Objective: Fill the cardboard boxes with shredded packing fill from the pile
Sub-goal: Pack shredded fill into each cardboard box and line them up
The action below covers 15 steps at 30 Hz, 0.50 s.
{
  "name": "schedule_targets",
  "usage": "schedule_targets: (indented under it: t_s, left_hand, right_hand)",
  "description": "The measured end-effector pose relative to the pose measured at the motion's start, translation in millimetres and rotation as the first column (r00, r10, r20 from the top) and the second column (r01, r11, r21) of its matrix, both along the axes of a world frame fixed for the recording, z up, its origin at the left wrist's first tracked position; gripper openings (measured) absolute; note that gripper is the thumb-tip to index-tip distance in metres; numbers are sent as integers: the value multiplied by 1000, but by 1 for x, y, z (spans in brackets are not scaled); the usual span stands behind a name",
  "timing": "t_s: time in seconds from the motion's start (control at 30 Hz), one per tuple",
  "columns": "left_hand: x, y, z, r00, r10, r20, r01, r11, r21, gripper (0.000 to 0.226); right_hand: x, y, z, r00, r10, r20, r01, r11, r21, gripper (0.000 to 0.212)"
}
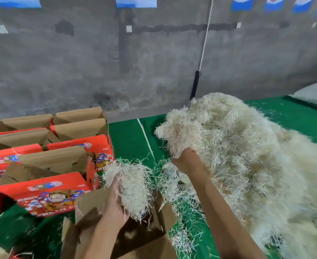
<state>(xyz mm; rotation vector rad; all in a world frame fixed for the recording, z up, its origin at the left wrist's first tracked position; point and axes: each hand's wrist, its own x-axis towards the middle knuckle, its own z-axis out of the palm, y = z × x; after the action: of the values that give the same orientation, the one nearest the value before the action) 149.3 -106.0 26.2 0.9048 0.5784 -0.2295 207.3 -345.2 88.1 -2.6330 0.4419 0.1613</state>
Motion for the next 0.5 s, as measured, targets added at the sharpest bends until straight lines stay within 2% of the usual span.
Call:
schedule_targets:
  t_s: [0.07,0.1,0.13,0.17,0.2,0.23,0.27,0.3,0.37,0.4,0.43,0.5]
  left_hand:
    - [-2,-9,18,996,-68,61,65,997,50,63]
    - [-3,-10,20,994,-84,65,82,996,42,70]
    - [-3,-12,22,995,-87,50,85,996,34,80]
    - [-4,-11,19,997,-57,42,57,998,17,89]
    - [-7,-11,17,1000,-4,10,3,998,64,90]
    - [-11,-11,14,999,40,10,-41,983,182,85]
    - [-15,-13,16,997,69,24,-73,942,327,79]
    - [-20,-16,19,999,42,28,-50,881,471,79]
    - [-34,-11,18,998,-25,64,-16,818,576,90]
    - [-39,-4,16,995,-33,91,-25,820,571,96]
    - [-44,8,18,996,-28,87,-21,856,517,104]
    - [-44,39,20,995,80,63,-100,897,431,112]
  right_hand:
    - [-11,5,-16,999,-12,-42,5,987,-161,45]
    - [-19,9,-18,999,-35,-15,32,986,-166,43]
    - [-27,13,-18,998,-28,49,34,993,-114,41]
    - [-34,21,-18,990,21,142,-22,1000,5,46]
    - [-41,32,-17,971,79,227,-121,977,175,56]
    - [-50,50,-14,950,136,280,-228,916,329,68]
    - [-59,70,-12,930,188,315,-313,854,415,74]
    - [-67,88,-16,908,216,358,-361,837,412,75]
    - [-78,125,-31,842,211,497,-396,866,304,62]
    - [-82,136,-35,818,177,547,-398,862,315,58]
    - [-84,142,-37,820,124,558,-397,826,400,58]
    - [-85,141,-39,869,-4,495,-365,671,645,57]
